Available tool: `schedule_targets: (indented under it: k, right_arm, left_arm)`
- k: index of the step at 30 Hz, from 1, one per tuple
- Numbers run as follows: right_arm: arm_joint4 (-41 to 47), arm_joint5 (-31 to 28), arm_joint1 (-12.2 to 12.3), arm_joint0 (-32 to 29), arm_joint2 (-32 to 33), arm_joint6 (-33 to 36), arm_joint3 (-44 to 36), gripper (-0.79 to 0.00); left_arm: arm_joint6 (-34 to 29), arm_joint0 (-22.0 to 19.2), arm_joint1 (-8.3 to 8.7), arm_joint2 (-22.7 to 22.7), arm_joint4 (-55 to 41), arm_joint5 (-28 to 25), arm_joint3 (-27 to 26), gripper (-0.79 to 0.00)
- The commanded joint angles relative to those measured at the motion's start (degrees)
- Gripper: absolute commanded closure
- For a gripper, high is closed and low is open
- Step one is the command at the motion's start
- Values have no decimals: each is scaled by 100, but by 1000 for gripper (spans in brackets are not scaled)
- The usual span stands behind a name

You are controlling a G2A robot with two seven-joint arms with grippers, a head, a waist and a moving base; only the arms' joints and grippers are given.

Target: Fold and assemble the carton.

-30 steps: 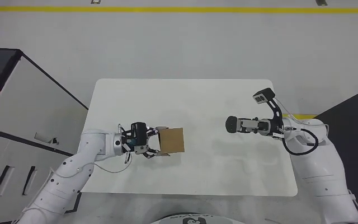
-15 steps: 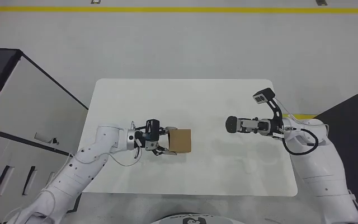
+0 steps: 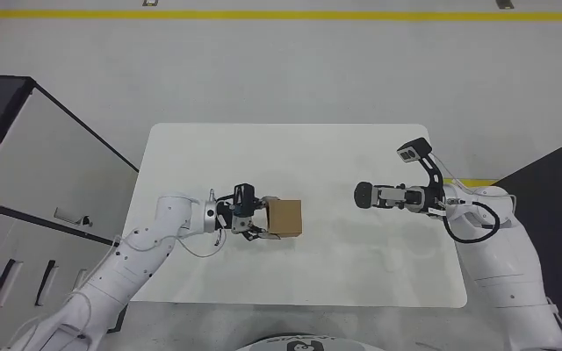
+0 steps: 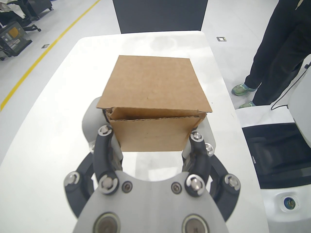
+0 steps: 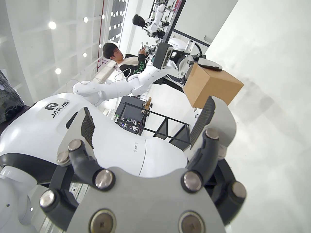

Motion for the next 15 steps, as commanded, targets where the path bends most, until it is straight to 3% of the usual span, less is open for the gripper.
schedule_targets:
  k: [1, 15]
  right_arm:
    - [0, 0, 0, 0, 0, 0, 0, -785]
    - [0, 0, 0, 0, 0, 0, 0, -785]
  left_arm:
    - [3, -182, -73, 178, -2, -19, 170, 0]
    - [660, -1337, -715, 1327, 72, -14, 2082, 0]
